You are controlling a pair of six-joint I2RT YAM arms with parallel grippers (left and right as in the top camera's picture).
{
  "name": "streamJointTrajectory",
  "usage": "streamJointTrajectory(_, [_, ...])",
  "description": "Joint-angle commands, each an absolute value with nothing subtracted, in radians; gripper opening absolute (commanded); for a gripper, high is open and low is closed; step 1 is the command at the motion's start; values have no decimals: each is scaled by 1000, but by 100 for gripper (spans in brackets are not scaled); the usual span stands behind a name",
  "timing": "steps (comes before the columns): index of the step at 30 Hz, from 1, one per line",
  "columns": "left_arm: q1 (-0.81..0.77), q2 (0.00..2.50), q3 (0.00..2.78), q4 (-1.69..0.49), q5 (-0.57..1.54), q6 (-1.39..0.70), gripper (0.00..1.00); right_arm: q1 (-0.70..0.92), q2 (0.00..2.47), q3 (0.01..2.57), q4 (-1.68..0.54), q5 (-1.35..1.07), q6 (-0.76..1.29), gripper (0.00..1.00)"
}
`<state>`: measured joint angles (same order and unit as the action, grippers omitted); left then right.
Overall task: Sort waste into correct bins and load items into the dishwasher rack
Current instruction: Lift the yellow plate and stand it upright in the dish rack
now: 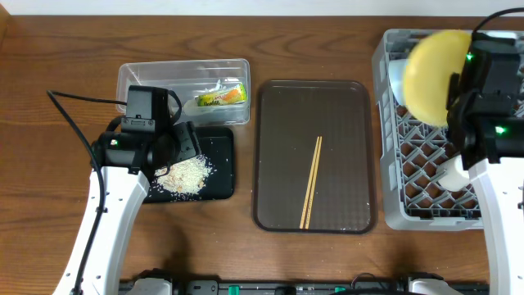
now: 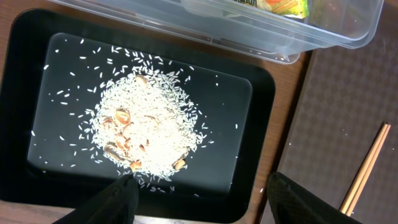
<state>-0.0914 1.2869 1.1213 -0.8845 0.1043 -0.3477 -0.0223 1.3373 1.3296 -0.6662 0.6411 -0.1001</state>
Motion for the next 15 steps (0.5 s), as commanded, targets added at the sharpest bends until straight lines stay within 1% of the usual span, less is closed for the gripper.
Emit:
streamJointTrajectory(1, [-87,1289,1120,-886,93,-361,69,-30,1342,1333,-707,850,-189,1])
streamJointTrajectory(8, [-87,1289,1120,-886,93,-361,69,-31,1406,1331,-840,849,-134,1])
streamJointTrajectory(15, [-87,1289,1120,-887,93,-361,69,-33,1488,1331,-857,897,-101,1])
